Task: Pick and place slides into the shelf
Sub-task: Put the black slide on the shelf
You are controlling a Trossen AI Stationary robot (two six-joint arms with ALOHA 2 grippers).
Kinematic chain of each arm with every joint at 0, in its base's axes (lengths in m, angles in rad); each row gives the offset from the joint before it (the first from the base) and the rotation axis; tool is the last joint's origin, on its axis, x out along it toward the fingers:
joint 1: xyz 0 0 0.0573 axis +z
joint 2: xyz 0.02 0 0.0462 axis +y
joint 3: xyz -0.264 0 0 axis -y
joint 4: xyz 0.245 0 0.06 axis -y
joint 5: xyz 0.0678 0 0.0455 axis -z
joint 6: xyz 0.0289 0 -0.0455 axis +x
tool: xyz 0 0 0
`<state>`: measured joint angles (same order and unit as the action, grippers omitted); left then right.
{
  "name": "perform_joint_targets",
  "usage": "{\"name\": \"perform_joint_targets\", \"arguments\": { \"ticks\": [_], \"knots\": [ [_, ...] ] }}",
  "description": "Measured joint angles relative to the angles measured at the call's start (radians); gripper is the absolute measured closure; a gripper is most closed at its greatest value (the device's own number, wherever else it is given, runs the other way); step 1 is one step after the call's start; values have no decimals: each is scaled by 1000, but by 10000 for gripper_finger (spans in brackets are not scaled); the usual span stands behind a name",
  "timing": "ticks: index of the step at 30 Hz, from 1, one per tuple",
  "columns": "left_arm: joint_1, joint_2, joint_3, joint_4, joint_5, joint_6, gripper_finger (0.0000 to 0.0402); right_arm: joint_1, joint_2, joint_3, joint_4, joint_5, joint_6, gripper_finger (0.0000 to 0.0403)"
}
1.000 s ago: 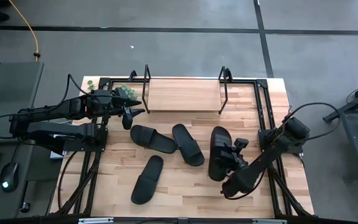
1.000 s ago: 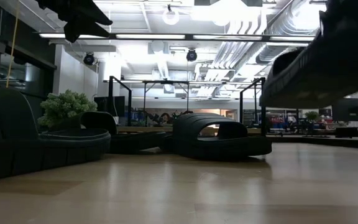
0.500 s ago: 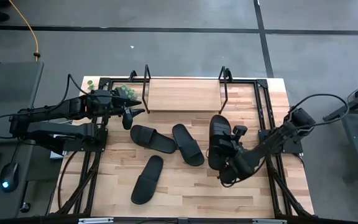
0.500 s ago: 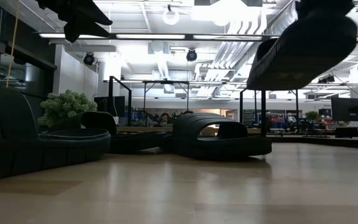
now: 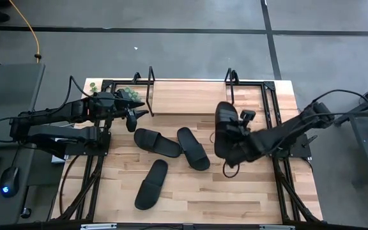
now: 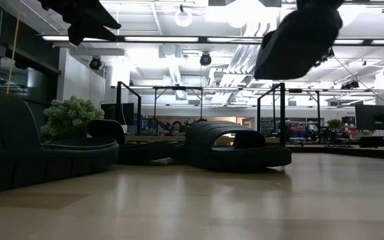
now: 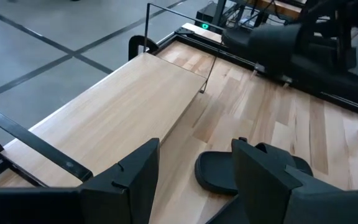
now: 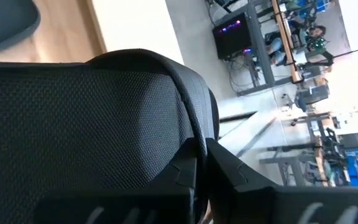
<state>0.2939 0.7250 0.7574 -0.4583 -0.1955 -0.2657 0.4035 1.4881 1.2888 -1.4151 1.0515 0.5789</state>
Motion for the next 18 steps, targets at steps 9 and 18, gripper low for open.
{"name": "perform_joint_targets", "arguments": {
  "ticks": [9, 18],
  "knots": [
    [0, 0, 0, 0, 0, 0, 218, -163, -96, 0, 348, -45, -484, 403],
    [0, 0, 0, 0, 0, 10, 218, -371, -115, 0, 570, -187, -798, 403]
  ]
}}
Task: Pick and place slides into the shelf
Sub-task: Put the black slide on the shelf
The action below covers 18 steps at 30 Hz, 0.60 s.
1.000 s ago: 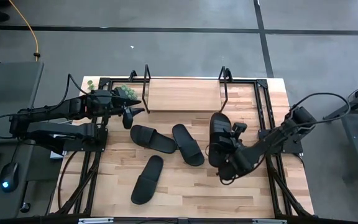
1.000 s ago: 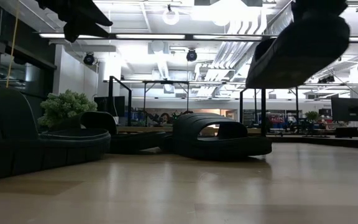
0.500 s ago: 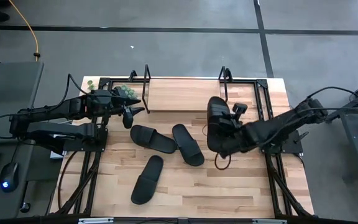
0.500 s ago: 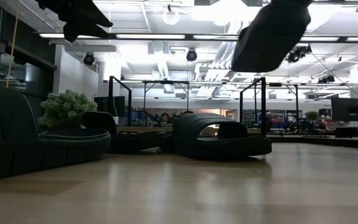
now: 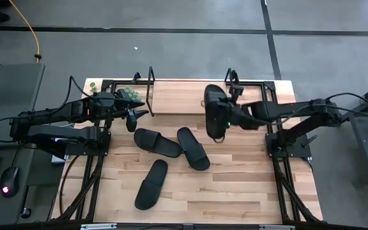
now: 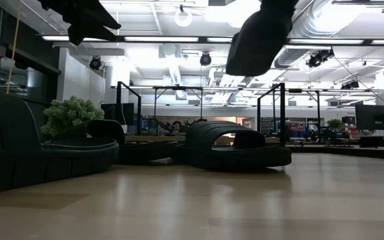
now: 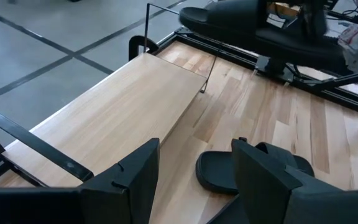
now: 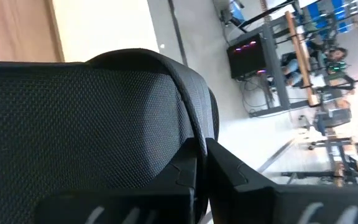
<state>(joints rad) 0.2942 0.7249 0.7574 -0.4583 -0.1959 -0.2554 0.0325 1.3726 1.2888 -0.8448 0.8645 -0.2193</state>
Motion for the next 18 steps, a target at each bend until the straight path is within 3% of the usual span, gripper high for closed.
{"name": "perform_joint_targets", "arguments": {
  "ticks": [12, 18],
  "knots": [
    [0, 0, 0, -1, 0, 14, 218, -248, 2, -43, 241, -208, -234, 403],
    [0, 0, 0, 4, -9, 57, 218, -331, 2, -107, 354, -225, -337, 403]
  ]
}}
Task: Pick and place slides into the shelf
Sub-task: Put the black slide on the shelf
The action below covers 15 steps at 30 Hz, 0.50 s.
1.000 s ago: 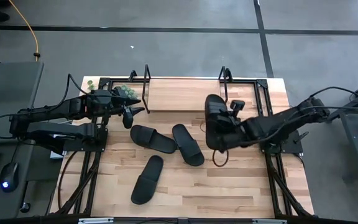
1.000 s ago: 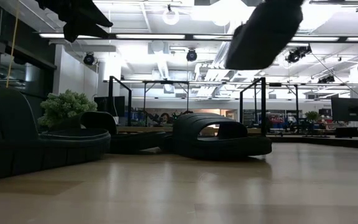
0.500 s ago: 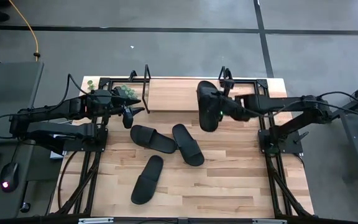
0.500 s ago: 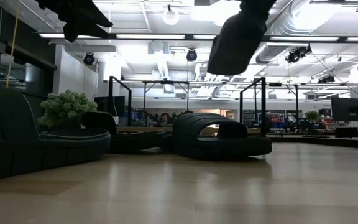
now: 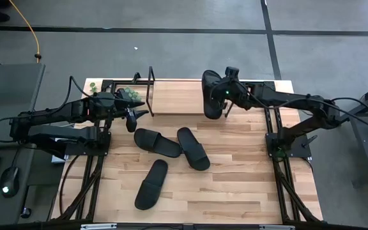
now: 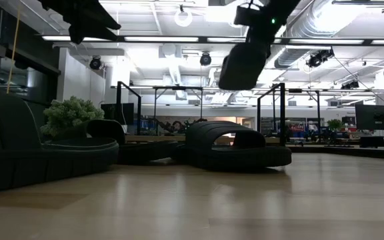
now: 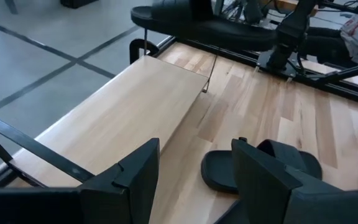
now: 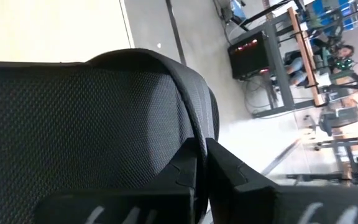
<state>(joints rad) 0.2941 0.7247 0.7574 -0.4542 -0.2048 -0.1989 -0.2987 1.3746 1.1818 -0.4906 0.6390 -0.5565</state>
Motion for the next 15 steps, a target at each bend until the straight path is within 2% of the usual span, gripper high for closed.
{"name": "perform_joint_targets", "arguments": {
  "ticks": [9, 15],
  "knots": [
    [0, 0, 0, 36, -27, 58, 218, -88, 0, -109, 170, -57, -84, 403],
    [0, 0, 0, 62, -27, 88, 218, -144, 9, -198, 327, -143, -133, 403]
  ]
}}
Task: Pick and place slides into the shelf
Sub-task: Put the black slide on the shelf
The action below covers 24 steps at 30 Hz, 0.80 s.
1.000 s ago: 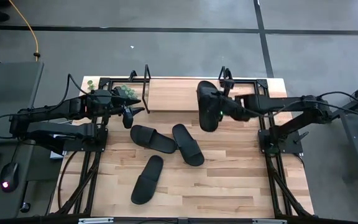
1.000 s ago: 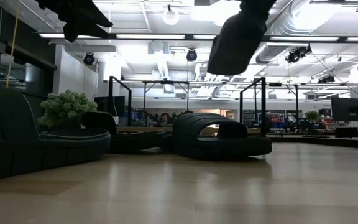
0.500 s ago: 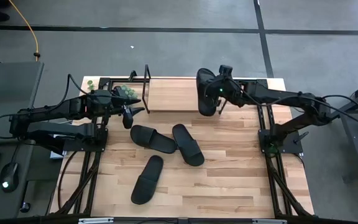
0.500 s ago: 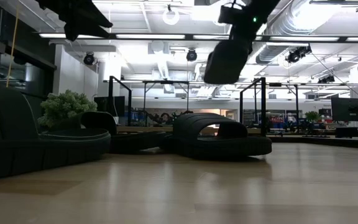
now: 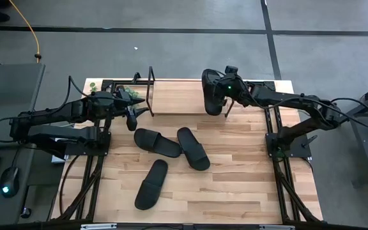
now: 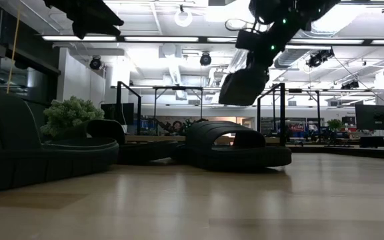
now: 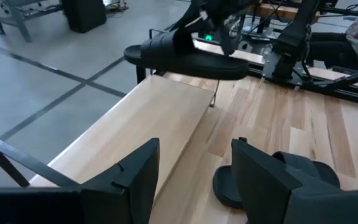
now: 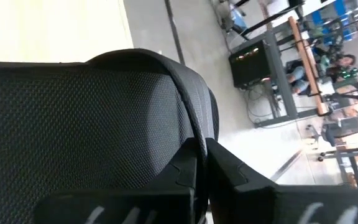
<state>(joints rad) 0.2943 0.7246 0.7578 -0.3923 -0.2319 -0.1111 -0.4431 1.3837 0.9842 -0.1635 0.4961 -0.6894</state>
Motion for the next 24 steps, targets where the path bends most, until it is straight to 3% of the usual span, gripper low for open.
{"name": "perform_joint_targets", "arguments": {
  "ticks": [16, 24],
  "knots": [
    [0, 0, 0, 1, 1, 6, 218, -63, 203, -14, 23, 41, -51, 403],
    [0, 0, 0, 1, 2, 6, 218, -63, 200, -13, 4, 95, -69, 403]
  ]
}}
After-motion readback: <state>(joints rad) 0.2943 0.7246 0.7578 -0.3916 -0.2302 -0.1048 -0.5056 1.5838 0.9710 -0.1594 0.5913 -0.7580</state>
